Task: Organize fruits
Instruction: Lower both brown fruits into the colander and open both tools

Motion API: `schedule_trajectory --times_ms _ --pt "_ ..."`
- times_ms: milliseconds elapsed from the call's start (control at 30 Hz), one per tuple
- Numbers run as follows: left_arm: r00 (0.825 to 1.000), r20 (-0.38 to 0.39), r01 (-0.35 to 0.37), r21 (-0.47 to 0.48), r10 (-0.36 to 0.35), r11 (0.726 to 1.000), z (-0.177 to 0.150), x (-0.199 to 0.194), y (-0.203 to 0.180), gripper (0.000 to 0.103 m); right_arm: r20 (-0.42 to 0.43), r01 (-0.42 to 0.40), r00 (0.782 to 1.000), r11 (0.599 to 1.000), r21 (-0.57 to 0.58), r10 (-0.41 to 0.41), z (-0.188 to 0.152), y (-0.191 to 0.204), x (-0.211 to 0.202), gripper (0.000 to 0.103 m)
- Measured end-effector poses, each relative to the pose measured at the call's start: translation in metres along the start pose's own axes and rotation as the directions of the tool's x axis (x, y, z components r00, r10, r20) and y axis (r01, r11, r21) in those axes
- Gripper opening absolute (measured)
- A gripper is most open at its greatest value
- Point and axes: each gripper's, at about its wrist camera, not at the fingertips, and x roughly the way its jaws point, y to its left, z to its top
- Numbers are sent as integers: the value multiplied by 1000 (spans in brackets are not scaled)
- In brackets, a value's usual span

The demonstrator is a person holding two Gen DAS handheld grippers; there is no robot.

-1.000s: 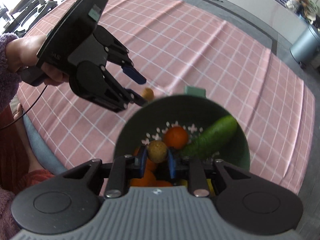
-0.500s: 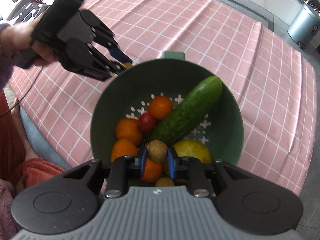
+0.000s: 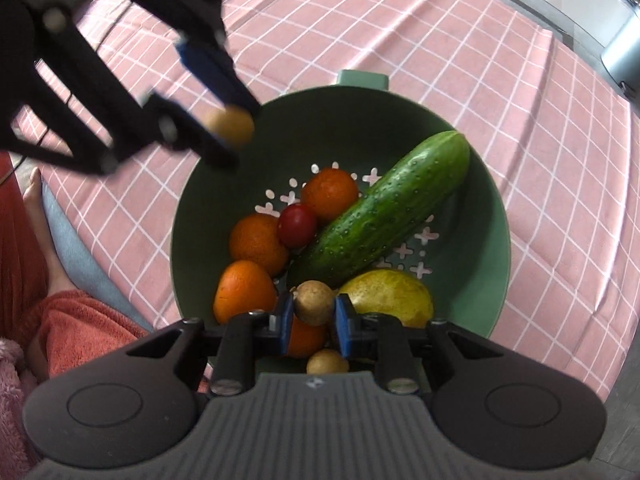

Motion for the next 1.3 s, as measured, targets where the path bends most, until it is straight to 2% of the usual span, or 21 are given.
schedule_trajectory --times_ms 167,333,700,933,1067,1200,1300 --pt "995 -102 -17 24 19 1000 10 25 1 27 -4 -9 1000 1000 -24 9 2 1 3 18" --pt "988 -153 -8 30 13 1000 13 38 5 27 -7 -27 1000 999 -35 27 5 -2 5 18" --pt "982 -188 12 9 -10 1000 17 59 8 29 -13 -38 999 998 -56 37 11 1 10 20" --pt "983 -181 38 -6 -38 999 12 64 8 44 -14 -20 1000 998 -57 20 9 4 5 22" --pt "988 -152 37 -22 -40 999 8 59 10 57 2 9 1000 999 -54 -9 8 7 -1 36" --pt "992 -121 20 -26 -23 999 6 50 7 59 16 10 1000 999 -43 -9 5 9 -11 41" --pt "995 -102 18 -28 -20 999 7 40 4 62 34 22 999 999 -47 -20 2 13 -20 53"
